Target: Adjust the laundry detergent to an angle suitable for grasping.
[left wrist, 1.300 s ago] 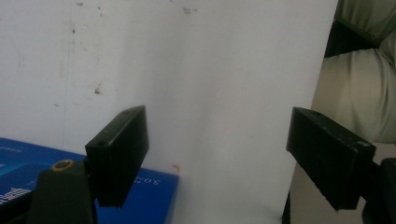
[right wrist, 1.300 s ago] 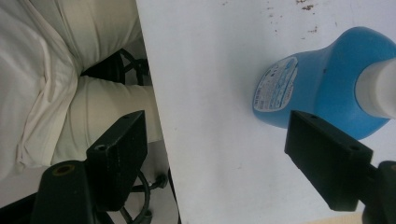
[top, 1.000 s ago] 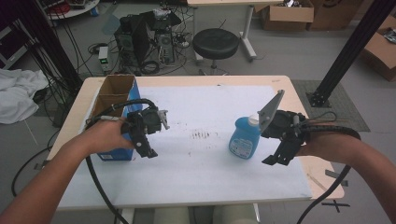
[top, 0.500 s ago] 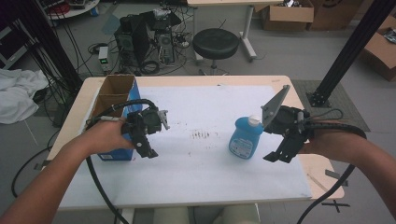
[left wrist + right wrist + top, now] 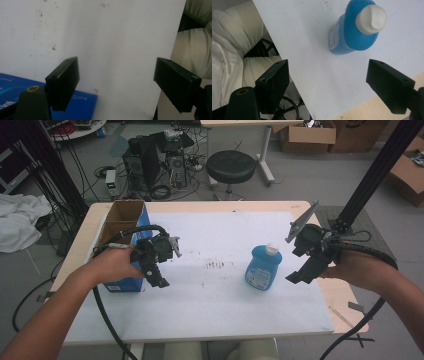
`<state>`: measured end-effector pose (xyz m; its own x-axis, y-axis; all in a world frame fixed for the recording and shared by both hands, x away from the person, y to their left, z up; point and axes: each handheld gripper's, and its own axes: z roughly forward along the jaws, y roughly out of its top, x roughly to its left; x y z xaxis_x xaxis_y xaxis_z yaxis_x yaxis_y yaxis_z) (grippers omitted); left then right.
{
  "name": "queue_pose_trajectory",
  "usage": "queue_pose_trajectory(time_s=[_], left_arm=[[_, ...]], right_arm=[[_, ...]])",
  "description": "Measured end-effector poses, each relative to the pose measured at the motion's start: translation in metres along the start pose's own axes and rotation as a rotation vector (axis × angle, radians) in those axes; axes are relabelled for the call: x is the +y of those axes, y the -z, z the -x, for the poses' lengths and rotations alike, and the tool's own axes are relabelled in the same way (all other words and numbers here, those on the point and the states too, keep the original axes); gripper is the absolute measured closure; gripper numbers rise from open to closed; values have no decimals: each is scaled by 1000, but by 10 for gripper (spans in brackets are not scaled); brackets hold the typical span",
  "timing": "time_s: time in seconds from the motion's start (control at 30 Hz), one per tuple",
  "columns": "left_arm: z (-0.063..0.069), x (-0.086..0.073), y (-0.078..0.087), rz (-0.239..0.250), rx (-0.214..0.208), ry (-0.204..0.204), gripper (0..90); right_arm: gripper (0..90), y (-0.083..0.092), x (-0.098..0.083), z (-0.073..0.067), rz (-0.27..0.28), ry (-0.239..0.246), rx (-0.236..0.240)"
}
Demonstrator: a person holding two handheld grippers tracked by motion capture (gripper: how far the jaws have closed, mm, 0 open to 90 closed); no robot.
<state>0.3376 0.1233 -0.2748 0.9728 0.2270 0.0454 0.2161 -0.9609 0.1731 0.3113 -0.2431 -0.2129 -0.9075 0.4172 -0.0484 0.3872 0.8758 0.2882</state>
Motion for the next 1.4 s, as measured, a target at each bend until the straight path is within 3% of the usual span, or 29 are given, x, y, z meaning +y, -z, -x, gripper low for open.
queue_pose_trajectory(time_s=[0.17, 0.47, 0.7, 1.0, 1.13, 1.4], left_arm=[[-1, 1, 0, -12, -5, -5, 212], [-2, 1, -2, -7, -4, 1, 212], [-2, 1, -1, -7, -3, -1, 213], [-3, 2, -2, -16, -5, -4, 213], [-3, 2, -4, -10, -8, 5, 213], [-4, 2, -5, -16, -9, 2, 213]], right_arm=[[177, -4, -4, 8, 5, -72, -2], [168, -15, -10, 18, 46, -126, 11], [168, -25, -15, 21, 71, -140, 16], [168, -43, -26, 28, 160, -172, 24], [164, -49, -32, 30, 224, -182, 12], [165, -63, -40, 33, 276, -185, 15]])
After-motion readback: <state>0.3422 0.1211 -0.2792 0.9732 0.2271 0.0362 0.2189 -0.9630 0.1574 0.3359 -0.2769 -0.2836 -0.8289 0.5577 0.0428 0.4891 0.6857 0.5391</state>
